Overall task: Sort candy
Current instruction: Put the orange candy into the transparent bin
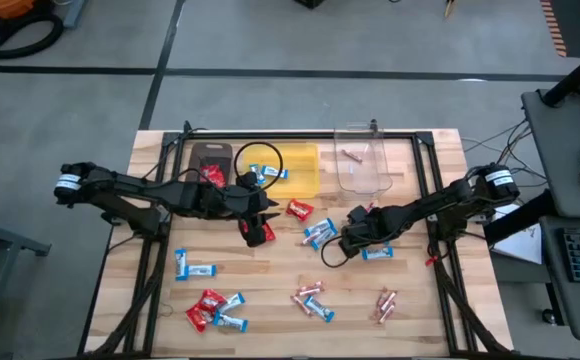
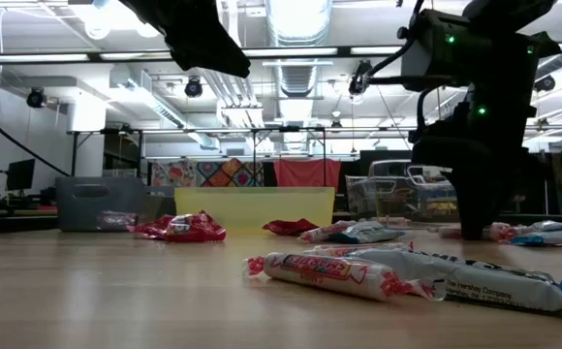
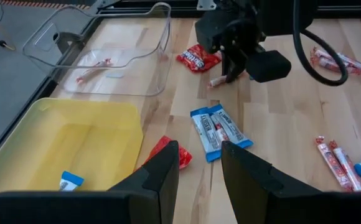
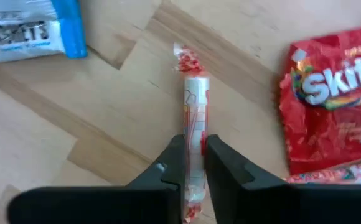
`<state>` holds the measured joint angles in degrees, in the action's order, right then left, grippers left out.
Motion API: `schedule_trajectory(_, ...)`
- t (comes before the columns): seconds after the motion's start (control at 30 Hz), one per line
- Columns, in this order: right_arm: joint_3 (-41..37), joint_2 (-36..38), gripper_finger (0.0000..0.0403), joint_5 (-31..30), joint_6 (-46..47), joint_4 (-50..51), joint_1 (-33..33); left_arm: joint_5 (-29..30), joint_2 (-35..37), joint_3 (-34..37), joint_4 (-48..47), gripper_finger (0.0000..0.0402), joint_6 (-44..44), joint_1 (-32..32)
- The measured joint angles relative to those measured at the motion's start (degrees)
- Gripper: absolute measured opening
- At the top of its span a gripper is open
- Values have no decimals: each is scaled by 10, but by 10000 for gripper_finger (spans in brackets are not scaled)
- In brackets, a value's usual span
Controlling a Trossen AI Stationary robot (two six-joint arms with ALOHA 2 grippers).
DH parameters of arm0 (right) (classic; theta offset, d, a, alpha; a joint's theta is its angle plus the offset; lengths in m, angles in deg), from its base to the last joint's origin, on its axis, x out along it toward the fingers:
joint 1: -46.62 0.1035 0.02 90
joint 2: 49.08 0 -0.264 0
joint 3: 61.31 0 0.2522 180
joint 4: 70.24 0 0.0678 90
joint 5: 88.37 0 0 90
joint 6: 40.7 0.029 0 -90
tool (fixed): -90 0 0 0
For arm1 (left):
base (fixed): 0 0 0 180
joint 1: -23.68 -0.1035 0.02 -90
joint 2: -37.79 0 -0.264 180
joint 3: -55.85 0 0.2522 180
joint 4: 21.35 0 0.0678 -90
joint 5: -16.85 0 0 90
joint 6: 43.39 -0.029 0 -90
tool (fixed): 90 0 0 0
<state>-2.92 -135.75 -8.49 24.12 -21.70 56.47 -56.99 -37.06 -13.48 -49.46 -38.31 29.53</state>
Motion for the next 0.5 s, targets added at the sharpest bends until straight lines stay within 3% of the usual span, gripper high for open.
schedule_trajectory(0.1,9,11,12,2,-26,-18,0,0,0,1,3,104,0,0)
schedule_trajectory(0.5,94,122,9,11,-220,-12,-6,-1,0,10,19,104,3,0)
